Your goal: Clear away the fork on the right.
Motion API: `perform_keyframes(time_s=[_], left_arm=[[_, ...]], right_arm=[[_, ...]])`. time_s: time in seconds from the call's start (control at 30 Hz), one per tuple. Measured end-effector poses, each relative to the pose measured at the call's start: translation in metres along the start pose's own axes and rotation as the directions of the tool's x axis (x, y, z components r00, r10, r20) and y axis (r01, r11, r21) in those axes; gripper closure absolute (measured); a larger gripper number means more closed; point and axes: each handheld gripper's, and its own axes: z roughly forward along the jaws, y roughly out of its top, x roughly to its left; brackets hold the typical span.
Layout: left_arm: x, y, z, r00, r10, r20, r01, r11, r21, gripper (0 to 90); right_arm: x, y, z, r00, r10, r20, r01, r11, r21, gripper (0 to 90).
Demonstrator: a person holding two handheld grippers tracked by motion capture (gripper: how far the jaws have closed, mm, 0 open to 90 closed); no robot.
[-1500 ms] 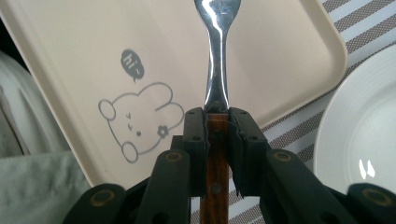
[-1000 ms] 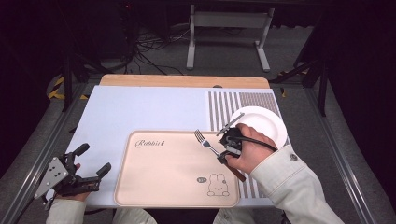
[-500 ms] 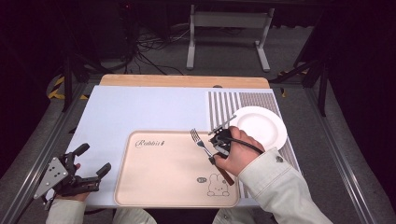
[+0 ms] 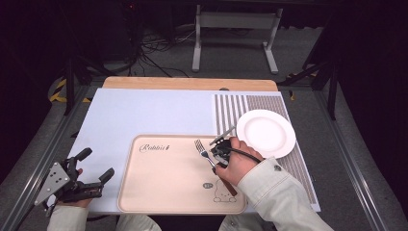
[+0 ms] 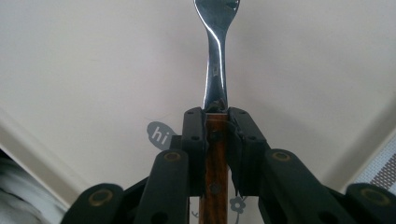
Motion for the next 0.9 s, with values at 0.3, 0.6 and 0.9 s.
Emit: perform_keyframes(time_s=[0.3, 0.6, 0.9], left_arm=[[0.0, 0.0, 0.0, 1.0, -0.004, 0.002, 0.004, 1.0, 0.0, 1.1], [0.0, 0.0, 0.001, 1.0, -0.005, 0.003, 0.005, 1.0, 0.001, 1.1], [0.0, 0.0, 0.0, 1.0, -0.004, 0.002, 0.004, 1.0, 0.0, 1.1]], right_arm=[[-0.001, -0.002, 0.017, 0.9994, 0.024, 0.024, -0.024, 0.999, 0.023, 78.0], [-0.002, -0.003, 0.024, 0.9986, 0.045, 0.029, -0.046, 0.998, 0.047, 77.9], [-0.001, -0.004, 0.029, 0.998, 0.052, 0.036, -0.054, 0.997, 0.059, 77.8]])
